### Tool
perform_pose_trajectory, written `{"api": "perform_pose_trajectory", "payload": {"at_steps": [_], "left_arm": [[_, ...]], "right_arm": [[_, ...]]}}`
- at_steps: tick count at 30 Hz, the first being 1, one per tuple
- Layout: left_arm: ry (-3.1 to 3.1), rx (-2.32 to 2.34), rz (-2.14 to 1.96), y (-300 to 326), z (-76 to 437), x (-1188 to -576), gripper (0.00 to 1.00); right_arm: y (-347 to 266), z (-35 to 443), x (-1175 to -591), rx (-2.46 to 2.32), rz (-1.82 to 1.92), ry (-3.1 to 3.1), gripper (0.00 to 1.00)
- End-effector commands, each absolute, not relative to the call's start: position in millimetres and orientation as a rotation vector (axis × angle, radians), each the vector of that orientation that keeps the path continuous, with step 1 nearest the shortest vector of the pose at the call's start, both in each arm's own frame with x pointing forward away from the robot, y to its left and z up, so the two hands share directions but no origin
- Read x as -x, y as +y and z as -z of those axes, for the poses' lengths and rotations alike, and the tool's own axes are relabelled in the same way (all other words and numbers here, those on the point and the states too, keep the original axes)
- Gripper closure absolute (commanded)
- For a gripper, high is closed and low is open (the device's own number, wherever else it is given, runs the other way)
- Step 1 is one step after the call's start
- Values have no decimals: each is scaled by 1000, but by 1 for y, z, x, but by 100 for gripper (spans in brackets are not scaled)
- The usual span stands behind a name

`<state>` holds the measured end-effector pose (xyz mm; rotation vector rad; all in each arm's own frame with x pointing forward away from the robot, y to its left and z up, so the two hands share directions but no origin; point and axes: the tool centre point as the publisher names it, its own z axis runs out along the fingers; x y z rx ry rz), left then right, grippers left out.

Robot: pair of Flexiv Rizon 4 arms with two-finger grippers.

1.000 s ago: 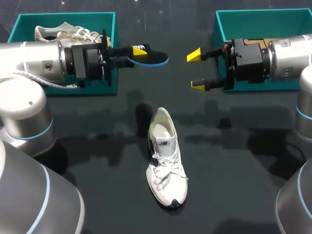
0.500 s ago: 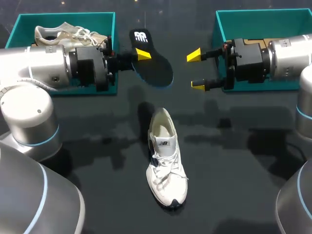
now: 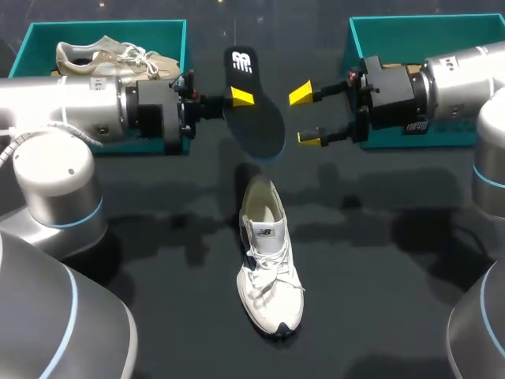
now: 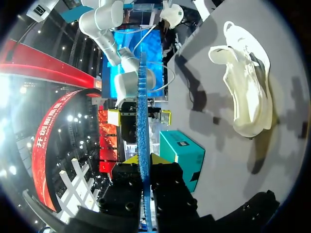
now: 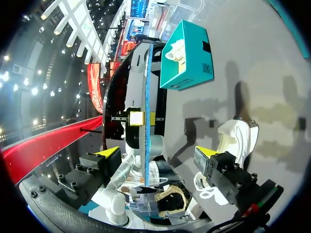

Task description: Take the shoe out of the shoebox, open the shoe tongue, remove and reinsert the insole, then place the shoe into the shoebox

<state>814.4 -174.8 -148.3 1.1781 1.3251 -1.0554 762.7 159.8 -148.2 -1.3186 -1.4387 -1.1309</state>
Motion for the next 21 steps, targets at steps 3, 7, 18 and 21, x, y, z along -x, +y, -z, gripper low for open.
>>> {"api": "perform_pose_trajectory", "payload": {"at_steps": [3, 7, 18, 21], "left_arm": [[1303, -1197, 1044, -178, 154, -817, 100], [1301, -1200, 1041, -180, 158, -818, 100], [1285, -1199, 1052, -188, 155, -819, 100], [1278, -1201, 1052, -190, 155, -819, 100]], "right_arm": [[179, 152, -769, 1293, 1107, -1448, 2], [187, 152, -767, 1272, 1110, -1450, 11], [204, 156, -764, 1230, 1102, -1443, 41], [207, 159, -764, 1220, 1100, -1436, 50]]}}
